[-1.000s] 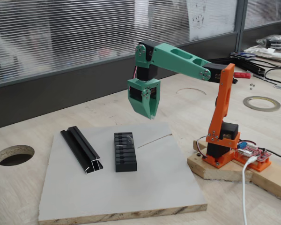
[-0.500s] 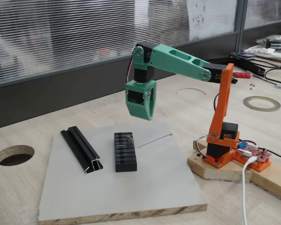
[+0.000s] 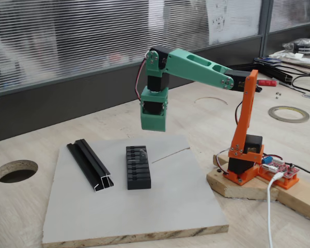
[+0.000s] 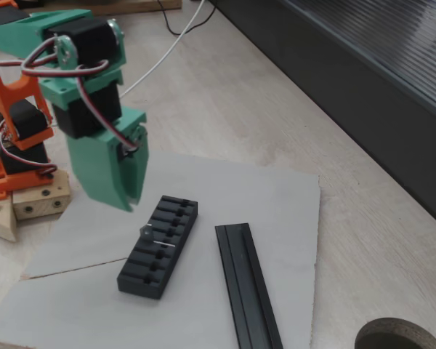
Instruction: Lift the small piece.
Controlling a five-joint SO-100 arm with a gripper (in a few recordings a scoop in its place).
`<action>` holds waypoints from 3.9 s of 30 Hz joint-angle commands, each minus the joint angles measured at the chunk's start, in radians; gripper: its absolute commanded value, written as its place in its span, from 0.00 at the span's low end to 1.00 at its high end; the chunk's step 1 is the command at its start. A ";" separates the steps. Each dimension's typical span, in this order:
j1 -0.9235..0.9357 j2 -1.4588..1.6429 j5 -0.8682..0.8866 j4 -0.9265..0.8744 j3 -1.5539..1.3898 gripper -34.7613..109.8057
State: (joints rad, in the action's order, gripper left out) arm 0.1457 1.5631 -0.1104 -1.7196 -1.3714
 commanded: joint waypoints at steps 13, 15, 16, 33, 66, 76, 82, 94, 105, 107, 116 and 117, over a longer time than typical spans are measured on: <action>-0.097 -0.054 -0.014 0.258 0.000 0.26; -0.097 -0.077 -0.014 0.267 0.009 0.26; -0.097 -0.077 -0.014 0.268 0.009 0.26; -0.110 -0.061 -0.026 0.115 0.011 0.26; -0.100 -0.075 -0.014 0.089 -0.002 0.27; -0.106 -0.066 -0.014 0.089 -0.002 0.27; -0.104 -0.063 -0.014 0.089 -0.002 0.30; -0.098 -0.063 -0.023 0.089 -0.002 0.42; -0.095 -0.078 -0.021 0.097 -0.002 0.42; -0.094 -0.081 -0.023 0.101 -0.002 0.42; -0.034 -0.143 -0.028 0.106 0.008 0.42; -0.023 -0.160 -0.028 0.106 0.009 0.42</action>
State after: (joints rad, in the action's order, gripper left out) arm 0.0859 1.4251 -0.1120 -1.6107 -1.3683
